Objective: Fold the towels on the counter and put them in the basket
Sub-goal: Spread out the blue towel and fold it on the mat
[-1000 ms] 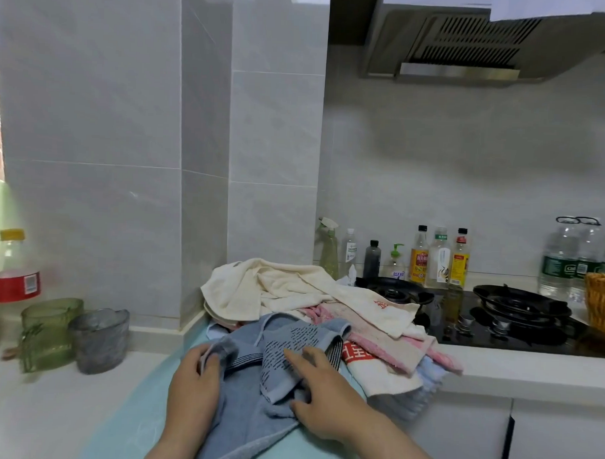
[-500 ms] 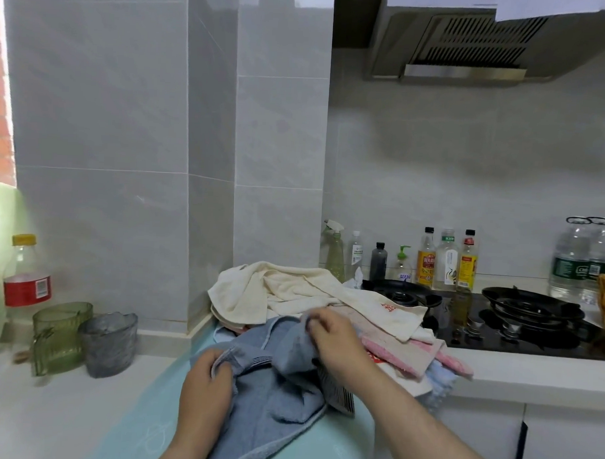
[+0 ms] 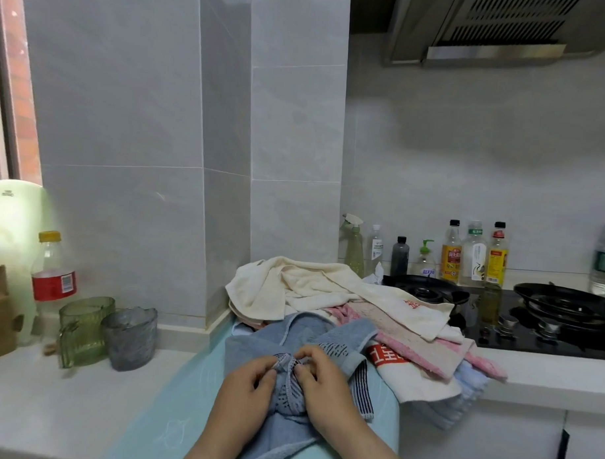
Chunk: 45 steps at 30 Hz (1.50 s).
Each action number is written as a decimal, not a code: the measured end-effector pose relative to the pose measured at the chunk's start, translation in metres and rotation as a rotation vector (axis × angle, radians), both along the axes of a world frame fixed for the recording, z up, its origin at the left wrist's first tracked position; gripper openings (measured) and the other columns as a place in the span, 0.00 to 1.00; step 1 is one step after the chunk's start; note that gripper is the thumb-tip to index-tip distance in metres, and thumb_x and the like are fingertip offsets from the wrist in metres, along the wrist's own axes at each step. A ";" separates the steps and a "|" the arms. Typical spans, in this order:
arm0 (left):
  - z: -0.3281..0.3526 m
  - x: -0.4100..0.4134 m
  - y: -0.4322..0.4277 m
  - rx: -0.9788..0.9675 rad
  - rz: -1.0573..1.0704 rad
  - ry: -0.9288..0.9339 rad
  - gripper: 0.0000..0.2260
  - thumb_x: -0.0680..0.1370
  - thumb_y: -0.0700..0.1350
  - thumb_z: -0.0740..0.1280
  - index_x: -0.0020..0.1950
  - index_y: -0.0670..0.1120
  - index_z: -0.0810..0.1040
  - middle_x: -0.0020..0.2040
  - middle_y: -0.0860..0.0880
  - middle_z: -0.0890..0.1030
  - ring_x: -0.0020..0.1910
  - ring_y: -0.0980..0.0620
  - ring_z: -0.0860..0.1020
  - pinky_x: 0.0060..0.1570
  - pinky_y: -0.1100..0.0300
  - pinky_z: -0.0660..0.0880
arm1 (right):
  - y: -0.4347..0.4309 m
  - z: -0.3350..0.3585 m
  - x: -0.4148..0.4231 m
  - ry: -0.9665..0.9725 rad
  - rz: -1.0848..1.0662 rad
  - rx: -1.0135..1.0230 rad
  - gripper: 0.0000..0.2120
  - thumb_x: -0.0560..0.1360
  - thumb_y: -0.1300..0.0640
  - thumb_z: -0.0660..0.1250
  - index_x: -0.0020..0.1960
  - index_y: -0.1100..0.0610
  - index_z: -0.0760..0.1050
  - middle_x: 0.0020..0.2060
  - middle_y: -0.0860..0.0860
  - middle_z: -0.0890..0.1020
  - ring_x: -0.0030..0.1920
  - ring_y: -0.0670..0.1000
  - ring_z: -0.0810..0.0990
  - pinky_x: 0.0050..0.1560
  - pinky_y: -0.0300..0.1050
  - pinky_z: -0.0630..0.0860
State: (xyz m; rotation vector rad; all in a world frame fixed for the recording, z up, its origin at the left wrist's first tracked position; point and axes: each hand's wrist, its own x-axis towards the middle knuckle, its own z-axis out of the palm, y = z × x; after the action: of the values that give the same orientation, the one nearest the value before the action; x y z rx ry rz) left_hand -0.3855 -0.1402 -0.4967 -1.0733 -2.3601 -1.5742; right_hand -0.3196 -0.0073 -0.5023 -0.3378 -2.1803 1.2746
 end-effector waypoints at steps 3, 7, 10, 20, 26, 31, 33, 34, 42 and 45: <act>0.001 0.002 0.000 -0.027 -0.031 0.025 0.15 0.78 0.40 0.64 0.49 0.62 0.81 0.47 0.68 0.82 0.48 0.68 0.79 0.49 0.74 0.72 | 0.001 0.000 -0.001 0.026 0.053 0.013 0.16 0.79 0.58 0.63 0.51 0.35 0.74 0.51 0.42 0.81 0.53 0.40 0.78 0.58 0.36 0.73; 0.001 0.006 -0.001 -0.047 -0.052 0.051 0.13 0.78 0.41 0.66 0.49 0.58 0.84 0.44 0.66 0.83 0.46 0.67 0.80 0.50 0.68 0.75 | 0.003 -0.004 -0.004 0.045 0.086 0.060 0.15 0.79 0.60 0.63 0.54 0.41 0.79 0.55 0.42 0.82 0.56 0.36 0.77 0.62 0.32 0.70; 0.002 0.009 -0.002 -0.046 -0.073 0.054 0.15 0.77 0.41 0.67 0.48 0.63 0.83 0.44 0.67 0.83 0.46 0.68 0.80 0.49 0.71 0.74 | 0.003 -0.006 -0.005 0.041 0.040 0.067 0.11 0.78 0.61 0.65 0.49 0.44 0.79 0.50 0.44 0.77 0.52 0.38 0.76 0.58 0.31 0.69; 0.008 0.002 -0.009 -0.234 0.086 0.077 0.16 0.67 0.41 0.60 0.45 0.62 0.75 0.46 0.58 0.81 0.47 0.55 0.78 0.46 0.59 0.75 | 0.012 0.062 0.014 0.031 -0.051 0.189 0.13 0.80 0.59 0.60 0.43 0.42 0.72 0.48 0.45 0.77 0.53 0.47 0.72 0.52 0.41 0.68; 0.043 -0.005 -0.028 -0.274 0.274 0.074 0.16 0.65 0.38 0.62 0.45 0.59 0.75 0.46 0.56 0.74 0.46 0.51 0.75 0.42 0.59 0.71 | 0.037 0.152 0.028 0.175 -0.243 0.199 0.09 0.80 0.57 0.59 0.48 0.45 0.75 0.52 0.52 0.77 0.54 0.50 0.73 0.53 0.44 0.70; 0.090 -0.006 -0.051 -0.649 0.306 0.052 0.11 0.64 0.42 0.59 0.42 0.53 0.74 0.40 0.53 0.79 0.41 0.53 0.78 0.38 0.60 0.73 | 0.048 0.211 0.053 0.253 -0.326 0.215 0.08 0.81 0.57 0.56 0.50 0.48 0.72 0.51 0.52 0.77 0.54 0.52 0.74 0.50 0.44 0.70; 0.110 -0.008 -0.059 -0.683 0.311 -0.013 0.10 0.67 0.39 0.57 0.41 0.49 0.76 0.38 0.50 0.79 0.35 0.51 0.78 0.33 0.61 0.74 | 0.050 0.232 0.064 0.279 -0.366 0.225 0.07 0.82 0.57 0.56 0.51 0.49 0.72 0.52 0.51 0.78 0.50 0.51 0.75 0.47 0.44 0.69; 0.120 -0.009 -0.063 -0.623 0.309 -0.076 0.10 0.69 0.37 0.56 0.40 0.46 0.76 0.35 0.47 0.78 0.31 0.49 0.77 0.29 0.62 0.73 | 0.051 0.242 0.070 0.295 -0.377 0.217 0.07 0.82 0.57 0.56 0.51 0.50 0.72 0.52 0.51 0.77 0.49 0.51 0.75 0.47 0.44 0.69; 0.173 -0.005 -0.095 -0.042 0.192 -0.567 0.12 0.80 0.35 0.53 0.43 0.36 0.74 0.25 0.42 0.77 0.21 0.48 0.76 0.23 0.57 0.76 | 0.046 0.266 0.099 0.335 -0.362 0.106 0.06 0.81 0.59 0.57 0.51 0.54 0.72 0.46 0.51 0.77 0.49 0.52 0.74 0.47 0.42 0.66; 0.203 0.004 -0.106 0.175 0.089 -0.589 0.11 0.77 0.30 0.52 0.43 0.39 0.72 0.26 0.43 0.74 0.20 0.49 0.73 0.26 0.52 0.79 | 0.042 0.272 0.107 0.342 -0.342 0.045 0.06 0.81 0.59 0.56 0.51 0.57 0.72 0.46 0.52 0.77 0.48 0.53 0.74 0.47 0.43 0.67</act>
State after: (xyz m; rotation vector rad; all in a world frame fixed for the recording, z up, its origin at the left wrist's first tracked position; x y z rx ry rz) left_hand -0.3814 -0.2463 -0.2937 -0.5029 -2.4755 -2.2507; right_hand -0.2129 0.0350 -0.2298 -0.4196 -1.7710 1.0080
